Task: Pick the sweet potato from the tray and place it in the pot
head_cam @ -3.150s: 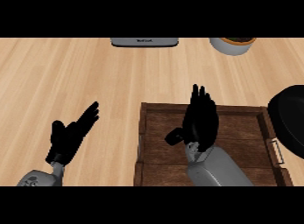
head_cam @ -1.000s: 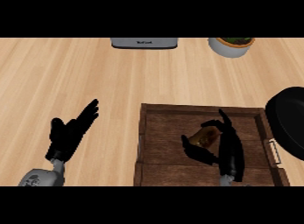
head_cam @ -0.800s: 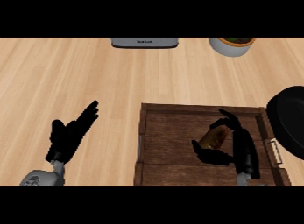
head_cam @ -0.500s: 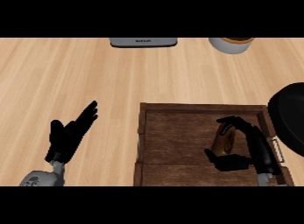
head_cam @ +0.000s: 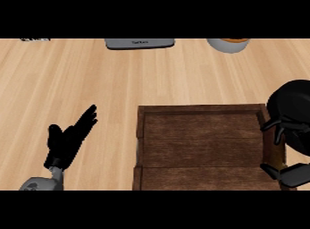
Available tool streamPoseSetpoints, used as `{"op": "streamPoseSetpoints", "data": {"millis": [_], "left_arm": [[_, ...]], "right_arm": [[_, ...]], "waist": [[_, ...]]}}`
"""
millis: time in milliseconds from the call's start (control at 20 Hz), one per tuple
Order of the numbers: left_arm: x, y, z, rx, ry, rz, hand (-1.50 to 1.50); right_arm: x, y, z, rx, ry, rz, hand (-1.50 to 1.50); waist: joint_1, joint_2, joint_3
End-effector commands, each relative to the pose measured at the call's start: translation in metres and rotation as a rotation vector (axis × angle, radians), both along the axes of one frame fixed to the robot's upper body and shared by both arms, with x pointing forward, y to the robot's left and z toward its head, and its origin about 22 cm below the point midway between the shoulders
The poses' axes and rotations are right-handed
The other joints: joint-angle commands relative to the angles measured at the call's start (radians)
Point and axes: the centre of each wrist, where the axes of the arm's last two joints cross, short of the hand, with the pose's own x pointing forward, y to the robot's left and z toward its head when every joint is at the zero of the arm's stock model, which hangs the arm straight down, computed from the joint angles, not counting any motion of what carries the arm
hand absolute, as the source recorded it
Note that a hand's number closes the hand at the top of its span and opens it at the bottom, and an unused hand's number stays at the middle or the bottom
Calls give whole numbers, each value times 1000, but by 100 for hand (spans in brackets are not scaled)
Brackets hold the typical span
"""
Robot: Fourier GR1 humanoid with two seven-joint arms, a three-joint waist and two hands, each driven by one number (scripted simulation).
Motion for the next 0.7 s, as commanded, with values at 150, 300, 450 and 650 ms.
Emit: {"op": "streamPoseSetpoints", "data": {"millis": [150,300,450,650], "left_arm": [[-1,4,-1,-5,6,10,0],[3,-1,4,-14,-17,2,0],[2,-2,2,-10,-6,-7,0],[7,-15,8,-18,-19,-48,0]], "right_arm": [[-5,-107,67,4,-159,134,150],[-13,-148,97,8,-229,170,150],[-25,-187,125,-11,-292,158,150],[-37,-216,154,-52,-313,154,150]], "waist": [[-12,7,-5],[-5,5,-4],[19,12,-6],[45,12,-7]]}}
